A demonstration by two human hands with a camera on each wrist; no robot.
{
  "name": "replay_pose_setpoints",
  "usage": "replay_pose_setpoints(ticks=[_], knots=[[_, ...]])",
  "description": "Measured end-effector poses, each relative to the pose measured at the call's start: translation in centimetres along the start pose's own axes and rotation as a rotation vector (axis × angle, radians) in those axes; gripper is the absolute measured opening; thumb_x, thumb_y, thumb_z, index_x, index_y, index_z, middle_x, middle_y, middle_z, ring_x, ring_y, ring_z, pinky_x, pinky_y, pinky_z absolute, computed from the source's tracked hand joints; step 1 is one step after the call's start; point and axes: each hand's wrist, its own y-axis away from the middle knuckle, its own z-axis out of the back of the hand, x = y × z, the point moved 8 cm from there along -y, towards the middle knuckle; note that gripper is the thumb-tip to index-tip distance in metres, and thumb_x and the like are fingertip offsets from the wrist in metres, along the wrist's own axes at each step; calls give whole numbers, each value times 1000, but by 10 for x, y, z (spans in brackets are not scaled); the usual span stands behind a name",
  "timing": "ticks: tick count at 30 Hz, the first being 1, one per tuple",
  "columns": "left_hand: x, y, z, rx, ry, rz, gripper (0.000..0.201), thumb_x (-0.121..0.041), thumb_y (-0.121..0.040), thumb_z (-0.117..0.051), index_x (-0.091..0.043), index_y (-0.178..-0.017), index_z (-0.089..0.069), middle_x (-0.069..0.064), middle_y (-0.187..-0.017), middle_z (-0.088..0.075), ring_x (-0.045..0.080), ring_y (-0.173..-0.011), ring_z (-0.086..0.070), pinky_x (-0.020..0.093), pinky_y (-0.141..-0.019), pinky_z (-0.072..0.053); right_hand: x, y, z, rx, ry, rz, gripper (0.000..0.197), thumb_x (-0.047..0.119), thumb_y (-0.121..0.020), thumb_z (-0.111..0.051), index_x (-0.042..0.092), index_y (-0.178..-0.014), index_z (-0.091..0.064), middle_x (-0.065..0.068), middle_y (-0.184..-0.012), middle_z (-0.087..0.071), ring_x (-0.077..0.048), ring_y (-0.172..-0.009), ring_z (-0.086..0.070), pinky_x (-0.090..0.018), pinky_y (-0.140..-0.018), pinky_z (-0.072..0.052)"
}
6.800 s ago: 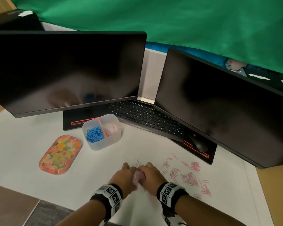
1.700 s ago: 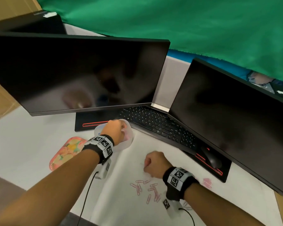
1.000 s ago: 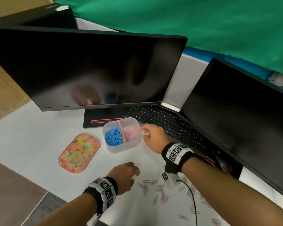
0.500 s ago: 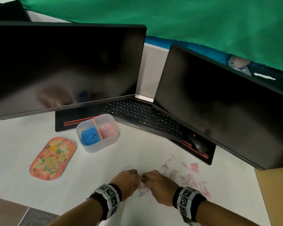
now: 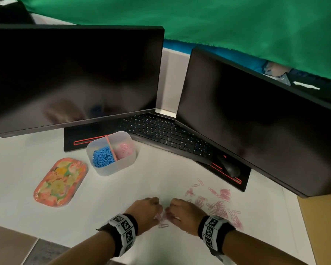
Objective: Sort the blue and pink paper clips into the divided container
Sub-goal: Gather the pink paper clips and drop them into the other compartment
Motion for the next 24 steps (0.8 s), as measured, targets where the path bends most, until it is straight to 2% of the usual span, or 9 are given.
replay_pose_setpoints(ticks=[3,6,8,12,15,19,22,24], knots=[[-1,-3,-1,10,-60,-10,32,-36,-96,-43,-17,-113,-61,4,-116,-54,26,-106,-56,38,-87,-49,2,-3,2,8,21,-12,26,24,-94,-47,10,-104,-66,-9,-102,-57,-28,-88,-58,-40,-79,-50],[1,-4,-4,38,-110,-11,33,-35,-98,-39,-12,-116,-57,7,-118,-52,28,-108,-53,42,-87,-49,5,-6,5,20,35,-55,25,20,-96,-45,7,-106,-63,-11,-108,-56,-31,-92,-57,-38,-80,-48],[2,-4,-7,59,-121,6,35,-35,-99,-39,-11,-119,-53,8,-120,-50,28,-109,-52,44,-89,-49,5,-8,5,15,27,-89,23,20,-96,-44,8,-105,-61,-10,-109,-56,-31,-92,-58,-36,-78,-46],[0,-4,-8,50,-90,33,36,-36,-99,-40,-10,-123,-49,9,-122,-50,28,-110,-52,42,-90,-48,2,-12,7,0,-42,-147,20,20,-95,-47,10,-102,-62,-9,-107,-59,-28,-93,-59,-33,-78,-47],[3,-2,-4,38,-34,72,33,-35,-100,-39,-10,-116,-52,11,-116,-56,30,-103,-57,41,-87,-48,-5,-15,14,-34,-130,-200,19,21,-92,-53,8,-95,-66,-9,-98,-65,-23,-87,-61,-31,-76,-52],[11,3,1,8,102,111,27,-31,-98,-41,-9,-102,-57,11,-108,-62,30,-96,-61,36,-82,-49,-18,-13,18,-66,-319,-289,24,29,-88,-62,8,-80,-67,-2,-70,-62,-12,-64,-55,-27,-62,-49],[21,9,7,-48,262,154,18,-27,-93,-47,-16,-91,-60,3,-98,-65,22,-88,-62,28,-76,-49,-22,-14,28,-131,-445,-336,16,22,-86,-63,9,-80,-69,-7,-71,-67,-10,-62,-57,-28,-64,-52],[31,16,18,-122,374,188,12,-27,-89,-51,-22,-81,-58,-6,-83,-62,15,-76,-59,21,-69,-47,-21,-18,40,-171,-494,-351,10,16,-85,-63,11,-80,-70,-1,-69,-66,-7,-61,-56,-22,-58,-51]])
